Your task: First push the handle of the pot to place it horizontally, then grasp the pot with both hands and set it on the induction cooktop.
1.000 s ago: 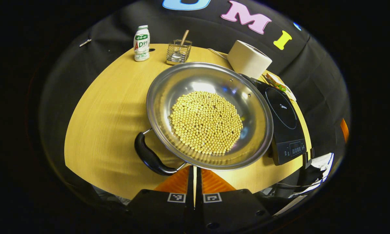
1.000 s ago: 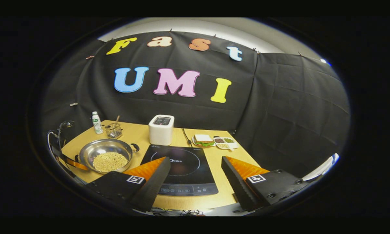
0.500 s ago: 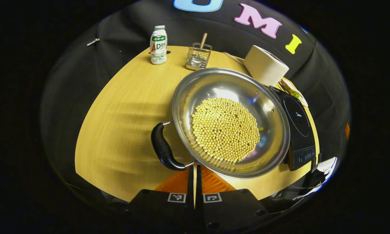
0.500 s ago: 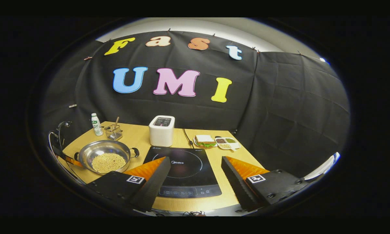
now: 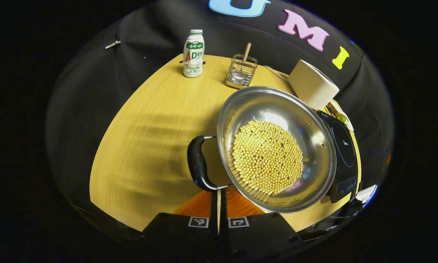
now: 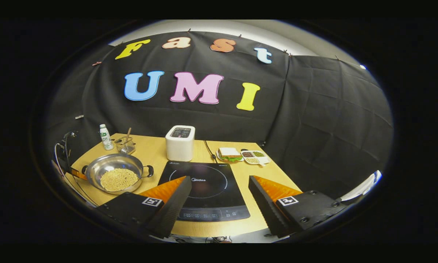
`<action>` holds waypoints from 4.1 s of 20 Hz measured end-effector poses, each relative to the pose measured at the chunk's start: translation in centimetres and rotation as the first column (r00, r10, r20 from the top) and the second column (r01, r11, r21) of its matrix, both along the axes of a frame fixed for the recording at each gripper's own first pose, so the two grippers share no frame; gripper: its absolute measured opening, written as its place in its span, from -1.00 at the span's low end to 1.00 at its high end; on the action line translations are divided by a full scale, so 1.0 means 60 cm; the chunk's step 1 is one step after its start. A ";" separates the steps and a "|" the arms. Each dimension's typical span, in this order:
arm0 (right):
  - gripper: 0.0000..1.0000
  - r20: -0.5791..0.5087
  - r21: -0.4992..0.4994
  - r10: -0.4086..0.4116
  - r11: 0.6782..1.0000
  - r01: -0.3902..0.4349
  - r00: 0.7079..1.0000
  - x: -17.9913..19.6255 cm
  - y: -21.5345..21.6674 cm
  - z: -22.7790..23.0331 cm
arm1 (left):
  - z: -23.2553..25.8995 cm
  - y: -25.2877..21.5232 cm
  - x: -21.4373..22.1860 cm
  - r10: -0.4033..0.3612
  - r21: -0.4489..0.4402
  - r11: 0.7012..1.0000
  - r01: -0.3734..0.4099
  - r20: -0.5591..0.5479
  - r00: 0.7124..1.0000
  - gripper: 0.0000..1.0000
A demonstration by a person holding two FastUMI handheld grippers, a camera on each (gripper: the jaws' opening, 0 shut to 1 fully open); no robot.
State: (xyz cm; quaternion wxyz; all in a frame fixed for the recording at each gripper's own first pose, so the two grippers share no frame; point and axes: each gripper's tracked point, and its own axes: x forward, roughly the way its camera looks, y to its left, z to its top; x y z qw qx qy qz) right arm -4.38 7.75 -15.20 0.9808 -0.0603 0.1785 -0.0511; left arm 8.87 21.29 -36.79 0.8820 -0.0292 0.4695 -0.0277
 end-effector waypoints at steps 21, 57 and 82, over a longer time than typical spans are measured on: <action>0.97 -0.084 0.022 0.093 0.996 -0.091 0.992 0.026 0.098 -0.044 | 0.022 0.075 0.112 0.005 0.050 0.999 -0.008 0.053 0.999 -0.89; 0.99 -0.494 0.411 0.426 0.883 -0.229 0.758 0.218 0.439 -0.380 | 0.024 0.041 0.197 -0.024 -0.149 0.987 0.065 0.261 0.965 0.91; 0.17 -0.600 0.437 0.389 0.891 -0.121 0.699 0.214 0.436 -0.431 | -0.015 0.035 0.191 -0.084 -0.048 0.995 0.090 0.099 0.991 0.24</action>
